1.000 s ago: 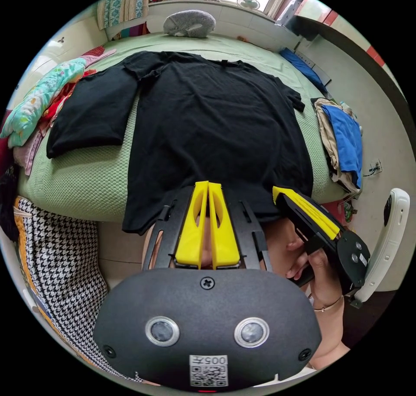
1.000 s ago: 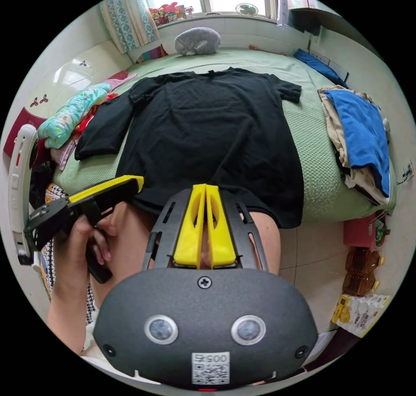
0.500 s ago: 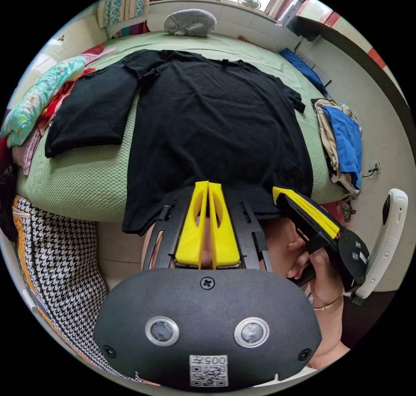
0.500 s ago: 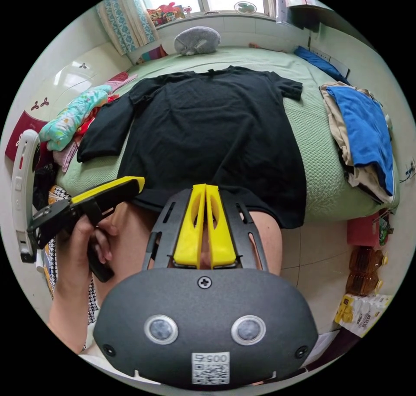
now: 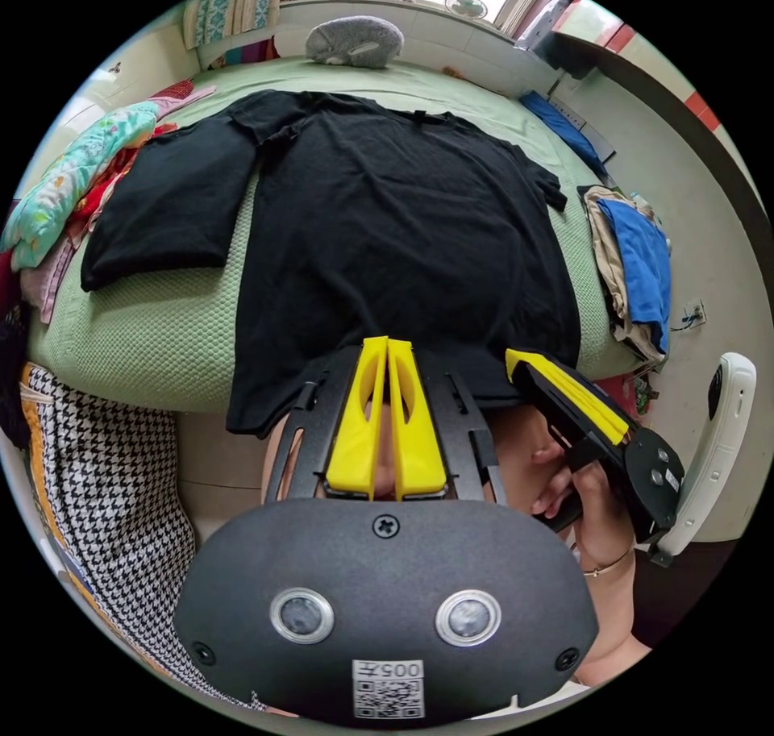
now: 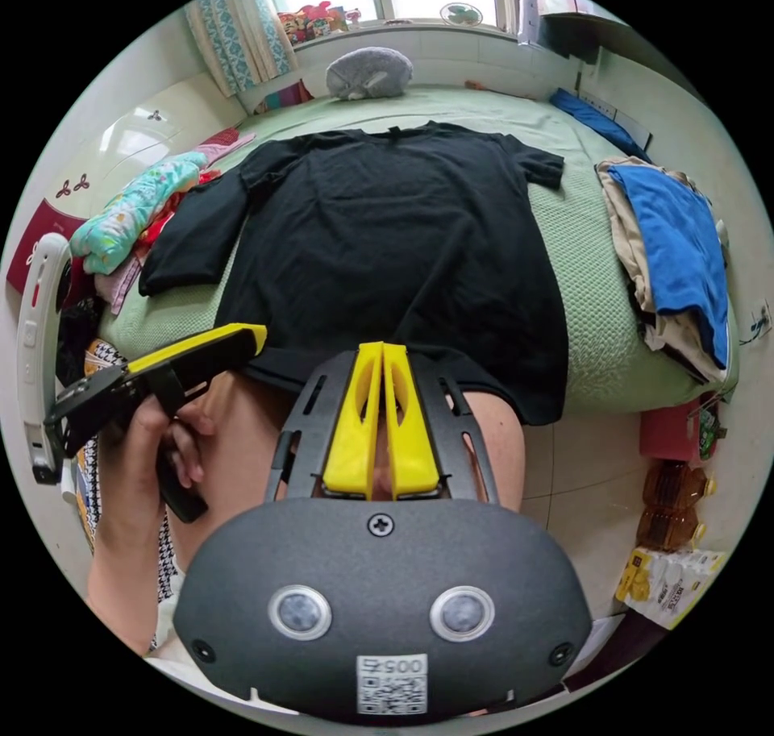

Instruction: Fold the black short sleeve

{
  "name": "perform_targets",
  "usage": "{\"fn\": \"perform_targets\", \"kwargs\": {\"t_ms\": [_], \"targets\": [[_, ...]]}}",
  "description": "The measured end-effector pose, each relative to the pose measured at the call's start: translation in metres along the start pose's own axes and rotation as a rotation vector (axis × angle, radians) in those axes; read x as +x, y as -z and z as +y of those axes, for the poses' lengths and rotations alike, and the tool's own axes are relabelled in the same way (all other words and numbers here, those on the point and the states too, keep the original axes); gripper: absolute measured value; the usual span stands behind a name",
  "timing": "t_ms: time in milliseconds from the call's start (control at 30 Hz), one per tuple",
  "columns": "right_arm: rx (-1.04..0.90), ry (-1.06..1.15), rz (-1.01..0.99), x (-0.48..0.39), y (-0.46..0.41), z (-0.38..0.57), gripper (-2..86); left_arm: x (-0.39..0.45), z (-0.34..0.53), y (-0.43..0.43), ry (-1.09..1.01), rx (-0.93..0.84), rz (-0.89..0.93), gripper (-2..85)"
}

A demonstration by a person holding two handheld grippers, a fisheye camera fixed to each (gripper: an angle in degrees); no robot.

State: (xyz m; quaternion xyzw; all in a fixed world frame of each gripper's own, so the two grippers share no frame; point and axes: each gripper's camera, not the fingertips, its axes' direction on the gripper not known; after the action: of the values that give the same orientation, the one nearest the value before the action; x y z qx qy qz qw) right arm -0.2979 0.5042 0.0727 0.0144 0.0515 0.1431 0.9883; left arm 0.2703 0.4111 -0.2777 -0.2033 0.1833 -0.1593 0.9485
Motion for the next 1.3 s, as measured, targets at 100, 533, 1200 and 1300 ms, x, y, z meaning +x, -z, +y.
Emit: {"fn": "perform_targets", "kwargs": {"t_ms": [100,533,1200,1300], "targets": [[-0.002,-0.001,-0.004,0.002,0.001,-0.001,-1.2,-0.004,-0.002,-0.002,0.004,0.0,0.012,-0.6],[-0.001,0.001,-0.003,0.011,0.009,-0.004,-1.2,-0.015,-0.011,-0.012,0.009,0.003,0.022,-0.6],[0.011,0.007,-0.024,0.036,0.031,-0.008,-1.2,-0.029,-0.025,-0.035,0.014,0.01,0.04,-0.7],[-0.001,0.012,-0.058,0.044,0.033,-0.01,-1.2,-0.033,-0.029,-0.041,0.022,0.006,0.052,-0.7]]}}
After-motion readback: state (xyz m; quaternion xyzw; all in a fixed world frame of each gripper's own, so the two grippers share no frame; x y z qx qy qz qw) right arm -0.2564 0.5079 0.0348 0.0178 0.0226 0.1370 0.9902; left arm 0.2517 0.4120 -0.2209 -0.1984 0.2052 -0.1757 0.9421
